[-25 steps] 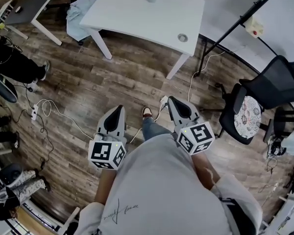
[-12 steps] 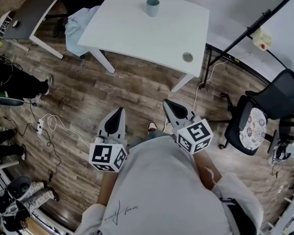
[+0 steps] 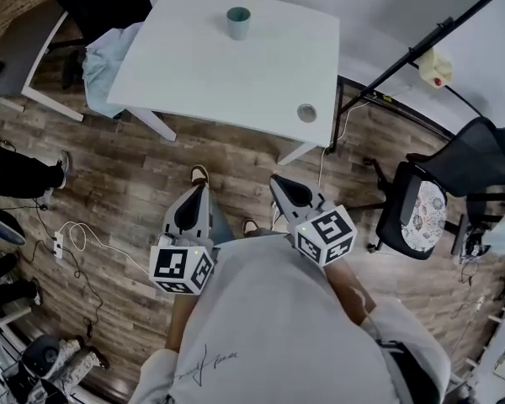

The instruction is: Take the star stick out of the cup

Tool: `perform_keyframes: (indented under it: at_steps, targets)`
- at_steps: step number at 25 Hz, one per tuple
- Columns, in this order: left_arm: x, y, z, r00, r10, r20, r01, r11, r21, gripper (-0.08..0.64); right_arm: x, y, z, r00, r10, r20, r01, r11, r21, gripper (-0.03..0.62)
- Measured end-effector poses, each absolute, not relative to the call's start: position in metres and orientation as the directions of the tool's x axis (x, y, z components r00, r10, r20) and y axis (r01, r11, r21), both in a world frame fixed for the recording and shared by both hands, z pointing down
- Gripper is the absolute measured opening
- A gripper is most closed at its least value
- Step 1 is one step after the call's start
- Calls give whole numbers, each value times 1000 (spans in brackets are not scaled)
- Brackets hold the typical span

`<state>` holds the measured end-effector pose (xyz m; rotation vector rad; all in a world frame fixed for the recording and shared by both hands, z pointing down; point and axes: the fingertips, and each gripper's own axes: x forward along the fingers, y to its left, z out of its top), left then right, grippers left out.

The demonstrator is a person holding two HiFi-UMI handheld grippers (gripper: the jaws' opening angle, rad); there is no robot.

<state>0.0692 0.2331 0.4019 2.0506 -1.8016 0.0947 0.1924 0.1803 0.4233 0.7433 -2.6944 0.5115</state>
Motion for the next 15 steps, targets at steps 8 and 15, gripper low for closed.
perform_keyframes:
  at_steps: [8,15]
  targets:
    - [11,143,412,243,-923,298,-948,-161,273,-6,145,106,418,-755,-534,381,-630,751,-196,9]
    - [-56,65,405,325,-897,300,-929,-245,276,-6,82,45,409,-710,-581,399,-683,706,-187,9]
